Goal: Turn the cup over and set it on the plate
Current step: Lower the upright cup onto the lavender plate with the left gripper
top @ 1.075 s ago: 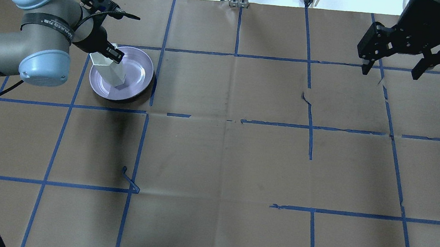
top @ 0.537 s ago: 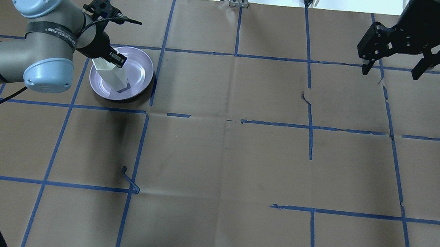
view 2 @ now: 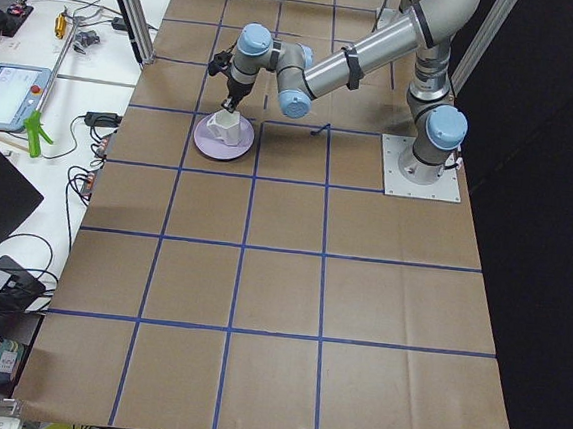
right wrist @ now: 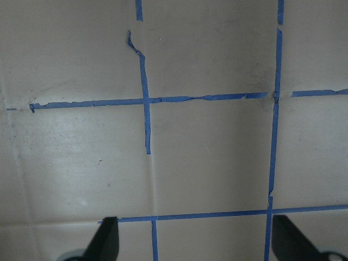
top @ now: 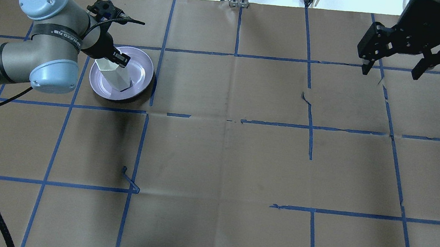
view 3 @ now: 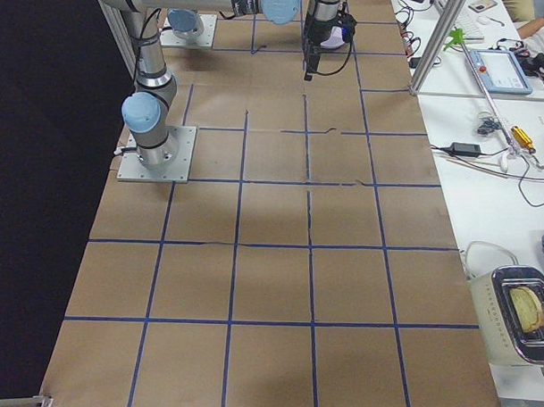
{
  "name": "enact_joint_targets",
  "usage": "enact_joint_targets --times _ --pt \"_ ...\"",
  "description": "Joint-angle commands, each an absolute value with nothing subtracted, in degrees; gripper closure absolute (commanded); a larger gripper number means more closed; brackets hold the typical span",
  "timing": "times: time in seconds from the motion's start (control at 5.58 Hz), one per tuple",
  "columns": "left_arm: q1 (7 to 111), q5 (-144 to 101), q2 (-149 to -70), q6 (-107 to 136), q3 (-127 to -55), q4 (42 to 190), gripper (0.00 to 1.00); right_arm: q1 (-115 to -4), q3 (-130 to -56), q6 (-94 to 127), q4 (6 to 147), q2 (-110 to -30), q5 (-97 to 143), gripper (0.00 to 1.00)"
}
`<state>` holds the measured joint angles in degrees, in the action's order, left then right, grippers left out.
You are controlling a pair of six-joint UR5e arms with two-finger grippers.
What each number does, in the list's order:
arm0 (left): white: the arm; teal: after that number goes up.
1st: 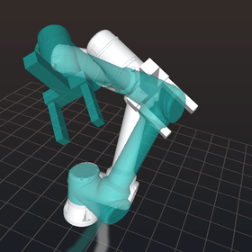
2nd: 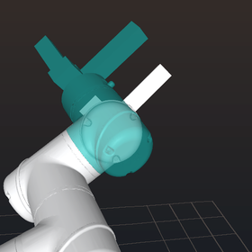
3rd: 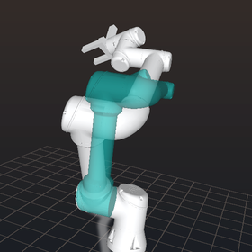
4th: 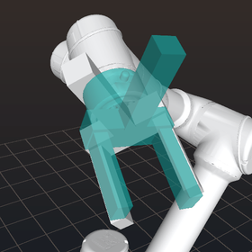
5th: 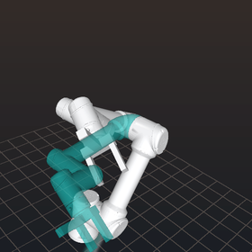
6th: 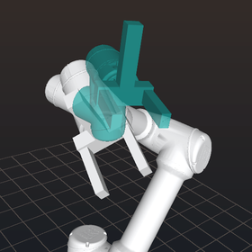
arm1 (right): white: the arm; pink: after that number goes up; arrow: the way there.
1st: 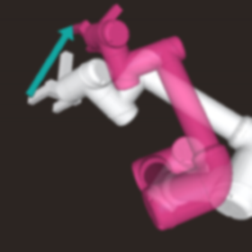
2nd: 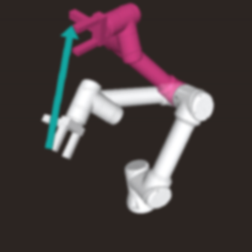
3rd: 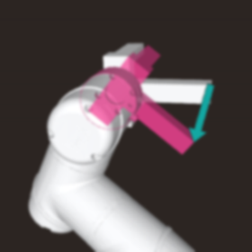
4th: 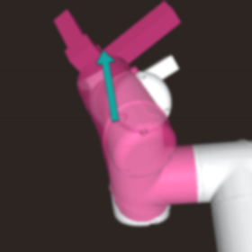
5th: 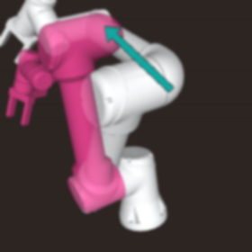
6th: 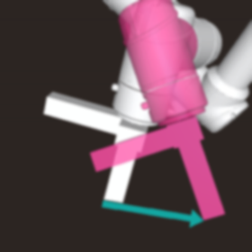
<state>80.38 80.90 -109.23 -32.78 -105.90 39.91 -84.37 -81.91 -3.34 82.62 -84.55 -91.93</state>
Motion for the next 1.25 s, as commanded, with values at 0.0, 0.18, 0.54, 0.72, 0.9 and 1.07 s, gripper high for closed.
enact_joint_targets --times 0.0,0.18,0.54,0.72,0.9,1.07 --pt "80.51 81.12 -109.25 -32.69 -106.26 40.16 0.64 -84.38 -81.91 -3.34 82.62 -84.55 -91.93 0.0" --pt "80.51 81.3 -109.07 -32.7 -106.26 40.6 0.02 -84.38 -81.91 -3.34 82.62 -84.55 -91.93 0.0" --pt "80.77 81.82 -105.67 -26.33 -103.82 48.88 0.01 -84.38 -81.91 -3.34 82.62 -84.55 -91.93 0.0" --pt "81.12 85.57 -102.86 -19.84 -99.88 58.7 0.01 -84.38 -81.91 -3.34 82.62 -84.55 -91.93 0.0" --pt "83.65 85.78 -99.53 -12.64 -94.71 69.94 0.01 -84.38 -81.91 -3.34 82.62 -84.55 -91.93 0.0" --pt "86.11 85.96 -97.84 -5.43 -88.74 79.18 0.01 -84.38 -81.91 -3.34 82.62 -84.55 -91.93 0.0"
